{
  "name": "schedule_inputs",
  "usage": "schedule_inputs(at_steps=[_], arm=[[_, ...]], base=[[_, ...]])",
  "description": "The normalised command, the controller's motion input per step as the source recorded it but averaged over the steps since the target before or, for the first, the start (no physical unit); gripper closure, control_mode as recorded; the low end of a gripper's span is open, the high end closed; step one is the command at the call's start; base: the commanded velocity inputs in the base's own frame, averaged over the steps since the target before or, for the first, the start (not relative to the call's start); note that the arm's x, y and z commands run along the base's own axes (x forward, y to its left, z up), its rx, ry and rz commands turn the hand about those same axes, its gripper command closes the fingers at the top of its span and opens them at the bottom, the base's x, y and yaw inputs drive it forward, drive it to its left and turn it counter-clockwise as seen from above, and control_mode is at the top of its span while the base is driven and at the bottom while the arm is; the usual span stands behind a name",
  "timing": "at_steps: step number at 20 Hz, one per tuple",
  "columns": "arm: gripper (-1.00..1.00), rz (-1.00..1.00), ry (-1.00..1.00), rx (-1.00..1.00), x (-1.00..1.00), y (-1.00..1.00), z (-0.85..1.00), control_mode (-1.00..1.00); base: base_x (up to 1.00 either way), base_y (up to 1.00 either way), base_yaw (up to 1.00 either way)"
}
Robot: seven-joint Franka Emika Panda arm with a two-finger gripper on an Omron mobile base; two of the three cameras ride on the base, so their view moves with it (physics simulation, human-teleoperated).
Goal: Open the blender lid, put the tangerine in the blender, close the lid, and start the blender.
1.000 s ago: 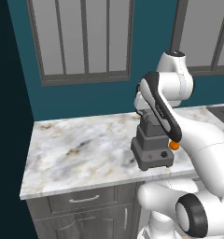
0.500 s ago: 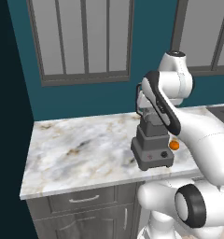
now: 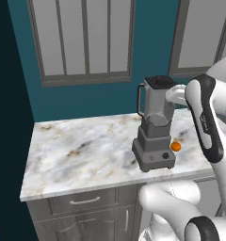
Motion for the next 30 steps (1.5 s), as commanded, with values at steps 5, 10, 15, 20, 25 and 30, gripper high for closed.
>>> schedule_inputs(at_steps=[5,10,15,20,25,30], arm=[[-1.0,-0.04,-0.08,-0.02,-0.22,0.0,-0.02,-1.0],[-1.0,-0.01,-0.07,-0.02,-0.19,0.0,0.2,-1.0],[-1.0,-0.02,-0.05,-0.03,-0.04,0.04,0.68,-1.0],[-1.0,-0.04,0.0,0.0,0.0,0.0,0.55,-1.0],[-1.0,-0.01,-0.01,0.0,0.0,0.0,0.66,-1.0],[-1.0,0.0,-0.01,-0.02,0.05,0.02,0.63,-1.0]], base=[[0.0,0.0,0.0],[0.0,0.0,0.0],[0.0,0.0,0.0],[0.0,0.0,0.0],[0.0,0.0,0.0],[0.0,0.0,0.0]])
